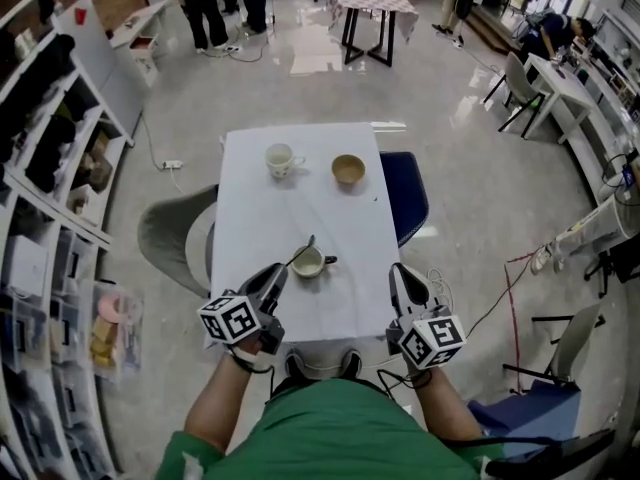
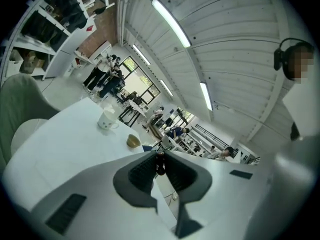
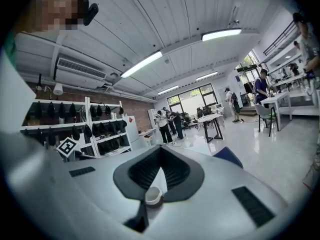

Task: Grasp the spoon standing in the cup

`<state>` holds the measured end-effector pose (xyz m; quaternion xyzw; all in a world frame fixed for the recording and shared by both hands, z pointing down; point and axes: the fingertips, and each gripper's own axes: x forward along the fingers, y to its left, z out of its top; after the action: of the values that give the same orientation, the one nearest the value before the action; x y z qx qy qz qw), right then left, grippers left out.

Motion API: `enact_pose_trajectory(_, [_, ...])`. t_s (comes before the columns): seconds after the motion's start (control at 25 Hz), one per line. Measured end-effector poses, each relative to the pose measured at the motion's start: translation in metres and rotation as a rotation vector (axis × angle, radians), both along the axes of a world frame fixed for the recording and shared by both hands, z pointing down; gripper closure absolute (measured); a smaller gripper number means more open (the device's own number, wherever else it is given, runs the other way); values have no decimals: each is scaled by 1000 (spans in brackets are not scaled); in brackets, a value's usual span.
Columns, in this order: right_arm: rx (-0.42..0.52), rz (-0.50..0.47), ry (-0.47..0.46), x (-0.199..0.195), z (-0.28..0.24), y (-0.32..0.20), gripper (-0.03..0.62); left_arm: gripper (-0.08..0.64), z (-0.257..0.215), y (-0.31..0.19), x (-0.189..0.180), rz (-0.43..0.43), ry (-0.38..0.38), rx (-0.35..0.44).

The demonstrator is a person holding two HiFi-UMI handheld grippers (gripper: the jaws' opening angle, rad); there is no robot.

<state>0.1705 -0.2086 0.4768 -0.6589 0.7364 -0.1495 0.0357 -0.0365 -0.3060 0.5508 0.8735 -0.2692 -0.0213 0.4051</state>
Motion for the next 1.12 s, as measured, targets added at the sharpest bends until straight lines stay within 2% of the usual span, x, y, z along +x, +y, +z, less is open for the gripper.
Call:
enact_pose_trajectory(0.36, [38, -7, -18, -2, -13, -4, 577, 499, -58, 14, -1, 15, -10, 171])
enact_pose_trajectory(0.68, [94, -37, -2, -8, -33, -4, 577, 499, -89, 24, -4, 12, -31, 288])
enact_pose_trajectory(0.88, [143, -74, -1, -15, -42, -2, 577, 499, -104, 29, -11, -4, -26, 328])
enact_pose_trajectory(1.12, [162, -79, 47, -16, -49, -1, 577, 499, -121, 34, -15, -20, -15, 362])
